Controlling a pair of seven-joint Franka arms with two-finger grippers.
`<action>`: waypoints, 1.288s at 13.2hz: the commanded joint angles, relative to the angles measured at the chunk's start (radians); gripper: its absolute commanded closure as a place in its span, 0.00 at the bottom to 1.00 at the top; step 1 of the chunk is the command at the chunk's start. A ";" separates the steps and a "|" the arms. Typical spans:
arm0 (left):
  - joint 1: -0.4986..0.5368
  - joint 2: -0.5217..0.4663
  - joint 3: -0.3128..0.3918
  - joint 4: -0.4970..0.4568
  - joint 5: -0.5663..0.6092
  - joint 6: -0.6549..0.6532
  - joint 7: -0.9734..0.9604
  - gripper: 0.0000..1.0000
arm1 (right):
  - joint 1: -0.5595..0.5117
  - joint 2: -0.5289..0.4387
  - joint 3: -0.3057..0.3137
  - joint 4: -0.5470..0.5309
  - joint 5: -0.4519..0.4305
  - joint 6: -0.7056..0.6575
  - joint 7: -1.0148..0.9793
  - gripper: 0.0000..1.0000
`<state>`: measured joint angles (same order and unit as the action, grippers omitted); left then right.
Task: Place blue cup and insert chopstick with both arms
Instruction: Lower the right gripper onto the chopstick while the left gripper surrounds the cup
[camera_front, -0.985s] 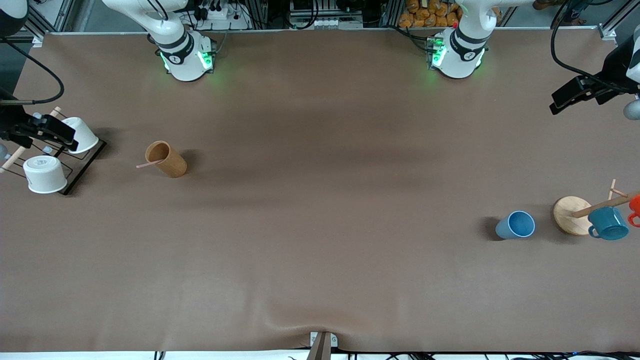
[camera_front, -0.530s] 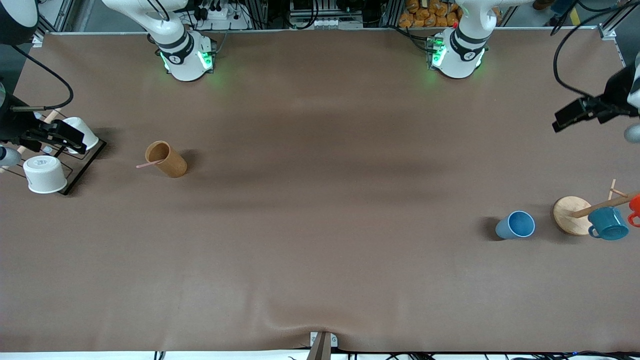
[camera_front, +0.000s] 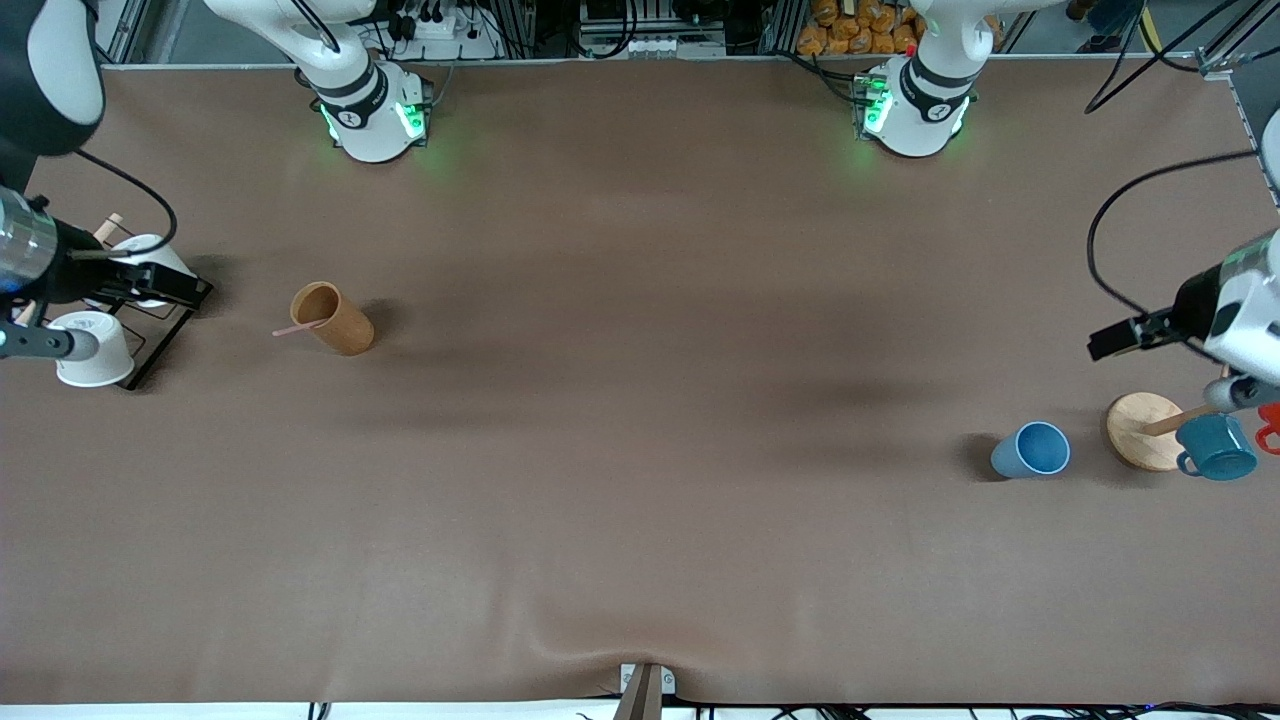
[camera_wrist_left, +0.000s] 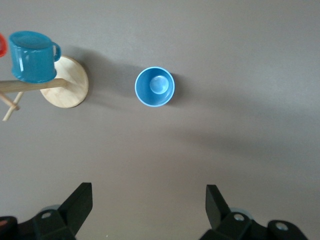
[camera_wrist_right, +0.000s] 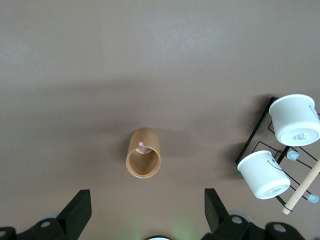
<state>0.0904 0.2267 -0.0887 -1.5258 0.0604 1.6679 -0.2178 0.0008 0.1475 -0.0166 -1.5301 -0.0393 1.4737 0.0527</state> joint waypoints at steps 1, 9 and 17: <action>0.002 0.058 -0.005 0.021 0.022 0.061 0.018 0.00 | -0.044 0.046 0.004 0.018 0.036 -0.015 0.031 0.00; 0.061 0.223 -0.005 0.021 0.022 0.351 0.187 0.00 | -0.039 0.222 0.007 0.068 0.134 -0.124 0.192 0.00; 0.072 0.299 -0.005 0.019 0.029 0.435 0.190 0.00 | -0.039 0.303 0.007 0.067 0.130 -0.124 0.210 0.16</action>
<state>0.1582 0.5177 -0.0872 -1.5228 0.0633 2.0971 -0.0373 -0.0333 0.4158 -0.0140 -1.4990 0.0811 1.3721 0.2377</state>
